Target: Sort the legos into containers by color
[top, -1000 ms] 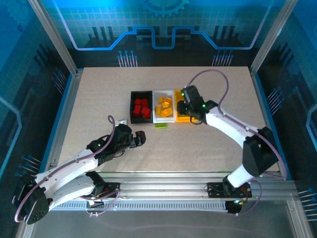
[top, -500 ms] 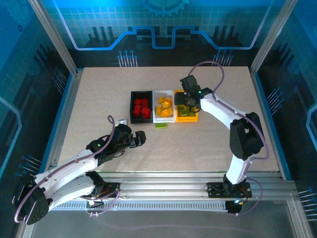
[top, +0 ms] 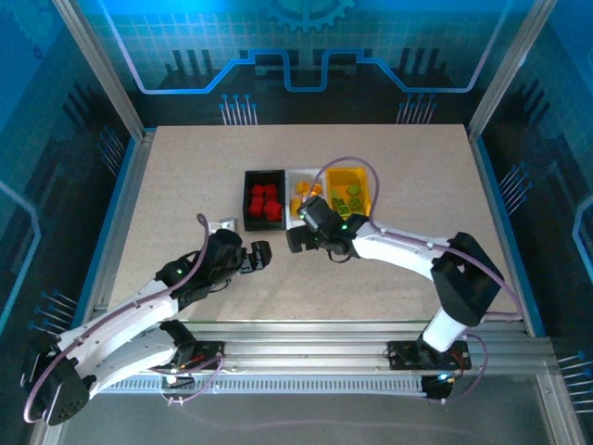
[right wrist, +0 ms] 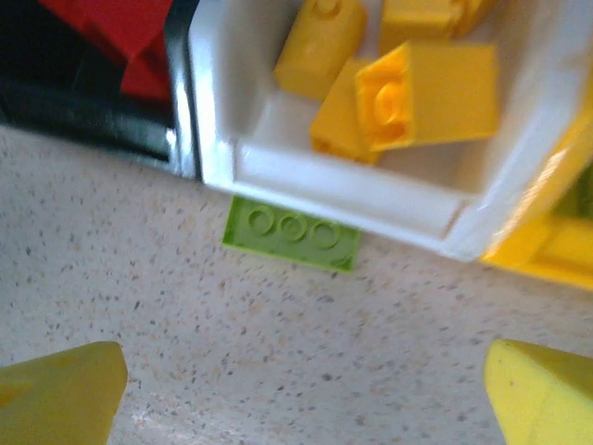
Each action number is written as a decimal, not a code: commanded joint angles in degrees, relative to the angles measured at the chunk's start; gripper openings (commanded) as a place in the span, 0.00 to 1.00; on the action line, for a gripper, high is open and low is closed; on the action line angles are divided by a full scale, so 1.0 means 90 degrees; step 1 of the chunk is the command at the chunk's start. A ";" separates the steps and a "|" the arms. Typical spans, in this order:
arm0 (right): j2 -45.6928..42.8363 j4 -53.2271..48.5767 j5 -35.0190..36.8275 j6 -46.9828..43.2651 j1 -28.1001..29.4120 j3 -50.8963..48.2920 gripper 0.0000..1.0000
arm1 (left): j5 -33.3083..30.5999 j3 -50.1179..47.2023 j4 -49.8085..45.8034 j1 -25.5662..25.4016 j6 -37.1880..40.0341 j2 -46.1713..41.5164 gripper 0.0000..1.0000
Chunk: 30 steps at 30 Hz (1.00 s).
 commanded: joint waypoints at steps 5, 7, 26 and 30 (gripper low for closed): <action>0.0999 0.0771 0.0991 0.0468 0.0444 0.0095 1.00 | -0.0067 0.0067 -0.0173 0.0103 0.0149 -0.0223 0.99; 0.1178 0.0742 0.1152 0.0602 0.0464 0.0170 1.00 | -0.0048 0.0070 -0.0191 0.0104 0.0168 -0.0241 0.99; 0.2563 -0.0166 0.2098 0.1644 0.0474 0.1249 0.96 | 0.0017 -0.0057 -0.0254 0.0145 0.0156 -0.0440 0.99; 0.2693 -0.0220 0.2077 0.1676 0.0473 0.1306 0.88 | 0.0016 -0.0094 -0.0246 0.0142 0.0139 -0.0463 0.99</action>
